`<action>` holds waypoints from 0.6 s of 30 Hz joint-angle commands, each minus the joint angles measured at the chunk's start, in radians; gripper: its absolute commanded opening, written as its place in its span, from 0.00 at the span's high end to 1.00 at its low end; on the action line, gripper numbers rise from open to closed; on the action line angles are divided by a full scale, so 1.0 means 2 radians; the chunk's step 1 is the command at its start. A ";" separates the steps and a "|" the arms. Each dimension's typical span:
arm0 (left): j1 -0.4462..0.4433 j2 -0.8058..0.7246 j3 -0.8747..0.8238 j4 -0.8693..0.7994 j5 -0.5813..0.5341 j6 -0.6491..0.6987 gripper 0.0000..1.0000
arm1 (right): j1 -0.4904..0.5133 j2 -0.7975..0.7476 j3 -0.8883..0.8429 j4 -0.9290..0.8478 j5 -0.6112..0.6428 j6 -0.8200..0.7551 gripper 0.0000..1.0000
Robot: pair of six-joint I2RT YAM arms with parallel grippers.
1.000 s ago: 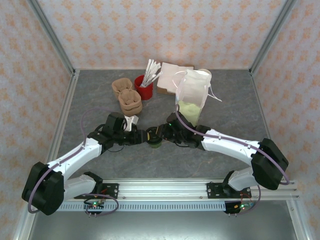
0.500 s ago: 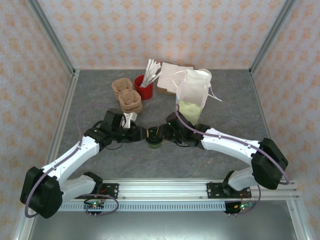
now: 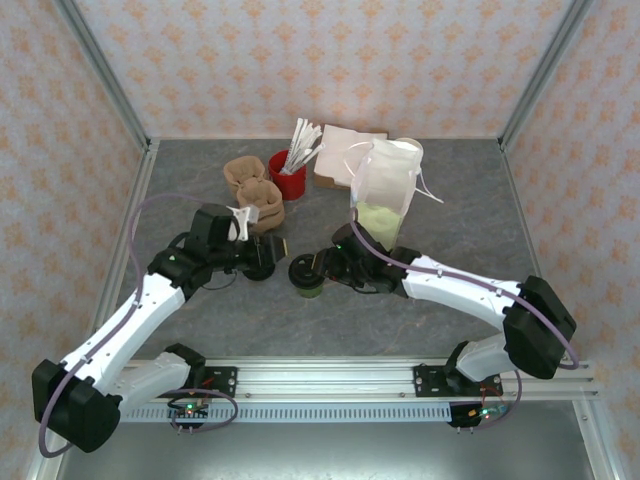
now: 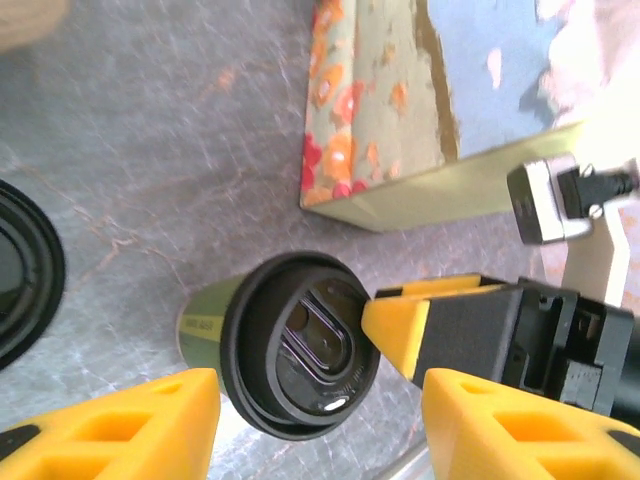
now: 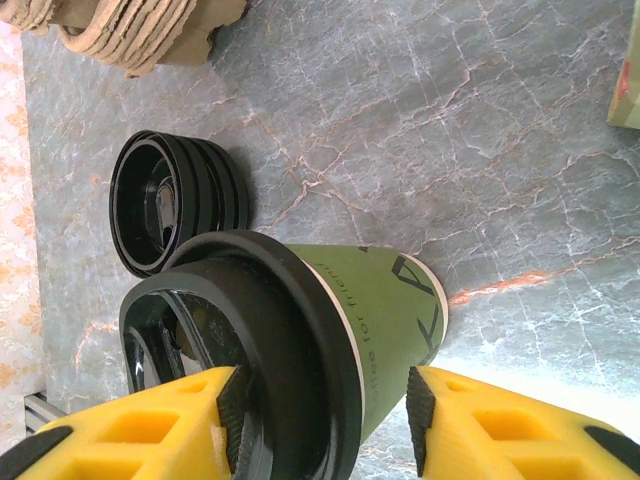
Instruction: Pack the takeout coffee
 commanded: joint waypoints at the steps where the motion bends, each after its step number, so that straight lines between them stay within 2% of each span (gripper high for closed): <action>1: 0.009 -0.013 0.026 -0.027 -0.062 0.011 0.44 | 0.002 -0.021 0.025 -0.024 0.006 -0.008 0.51; 7: 0.027 0.001 0.054 -0.029 -0.134 0.013 0.43 | 0.001 -0.039 0.041 -0.049 0.018 -0.016 0.49; 11: 0.045 0.025 0.080 -0.033 -0.195 0.002 0.38 | 0.001 -0.054 0.047 -0.061 0.018 -0.017 0.48; 14: 0.059 0.053 0.107 -0.033 -0.226 -0.005 0.38 | 0.001 -0.067 0.055 -0.075 0.017 -0.026 0.48; 18: 0.082 0.098 0.133 -0.021 -0.240 -0.030 0.37 | -0.002 -0.087 0.066 -0.104 0.026 -0.036 0.48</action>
